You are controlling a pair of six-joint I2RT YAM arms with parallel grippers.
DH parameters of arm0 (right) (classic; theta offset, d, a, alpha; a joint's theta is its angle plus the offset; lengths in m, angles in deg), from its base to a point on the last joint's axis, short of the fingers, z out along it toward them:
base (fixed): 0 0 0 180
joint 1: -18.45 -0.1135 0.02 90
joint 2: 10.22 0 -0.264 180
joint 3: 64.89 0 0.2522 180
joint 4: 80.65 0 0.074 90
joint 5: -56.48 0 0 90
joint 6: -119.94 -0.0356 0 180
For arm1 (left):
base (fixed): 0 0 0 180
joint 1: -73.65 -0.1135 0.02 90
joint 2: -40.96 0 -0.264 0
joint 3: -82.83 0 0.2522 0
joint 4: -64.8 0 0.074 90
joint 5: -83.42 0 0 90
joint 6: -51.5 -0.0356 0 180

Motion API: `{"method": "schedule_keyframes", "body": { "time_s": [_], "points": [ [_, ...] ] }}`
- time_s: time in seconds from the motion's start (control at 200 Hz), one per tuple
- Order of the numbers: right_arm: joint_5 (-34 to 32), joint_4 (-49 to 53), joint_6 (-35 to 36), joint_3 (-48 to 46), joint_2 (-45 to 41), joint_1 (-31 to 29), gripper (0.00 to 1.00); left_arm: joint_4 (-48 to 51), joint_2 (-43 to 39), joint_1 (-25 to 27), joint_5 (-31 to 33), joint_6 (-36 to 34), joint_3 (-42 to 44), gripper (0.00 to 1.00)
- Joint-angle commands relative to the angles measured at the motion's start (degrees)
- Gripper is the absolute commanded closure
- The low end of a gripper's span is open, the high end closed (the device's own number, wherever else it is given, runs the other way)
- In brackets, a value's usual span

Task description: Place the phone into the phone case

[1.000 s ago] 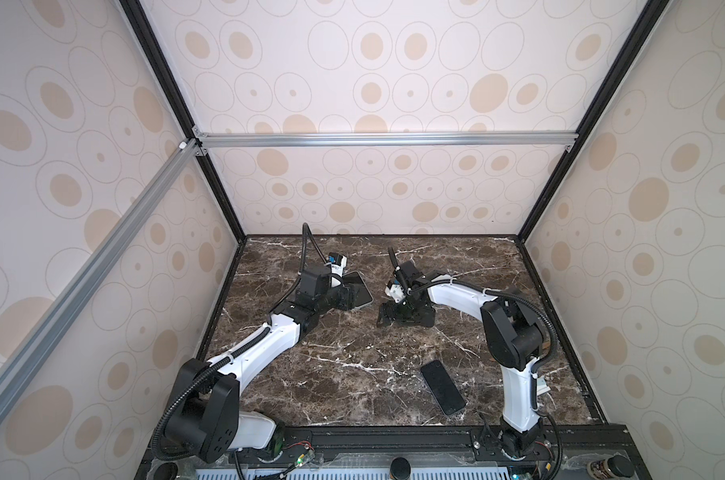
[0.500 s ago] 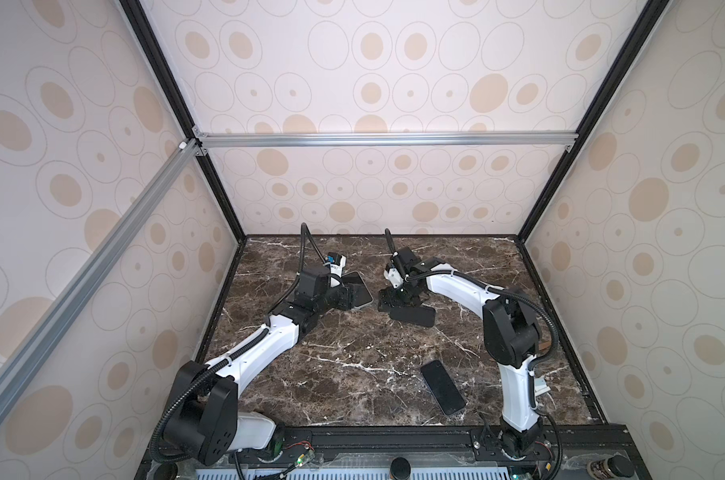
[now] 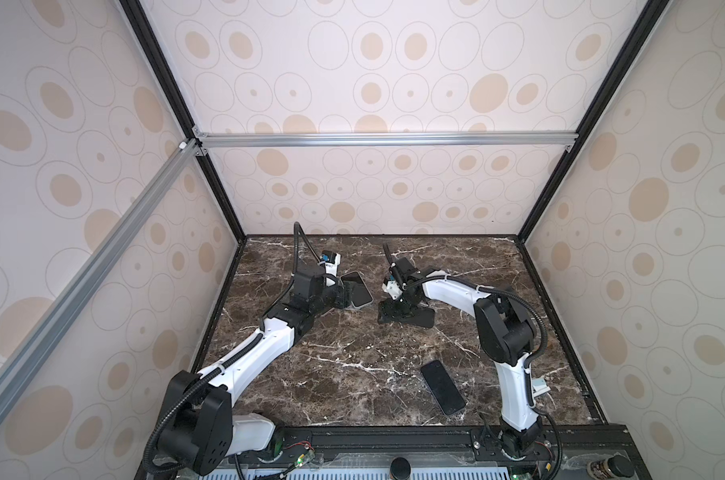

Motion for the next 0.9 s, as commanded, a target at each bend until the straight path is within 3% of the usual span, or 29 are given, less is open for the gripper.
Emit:
{"method": "schedule_keyframes", "body": {
  "time_s": [0.0,0.415,0.895],
  "points": [
    [4.31,0.73,-0.94,-3.09,-1.61,-1.99,0.17,0.14,-3.13,-0.36,1.71,-2.03,0.14,0.33],
    [16.05,-0.30,0.34,-2.40,-0.86,-4.57,0.20,-0.77,-7.63,-0.39,3.38,-4.18,2.50,0.31],
    [8.73,-7.61,10.37,-1.40,-5.50,-4.74,0.17,-5.01,-2.71,-0.40,-3.20,-8.01,4.86,0.31]
  ]
}}
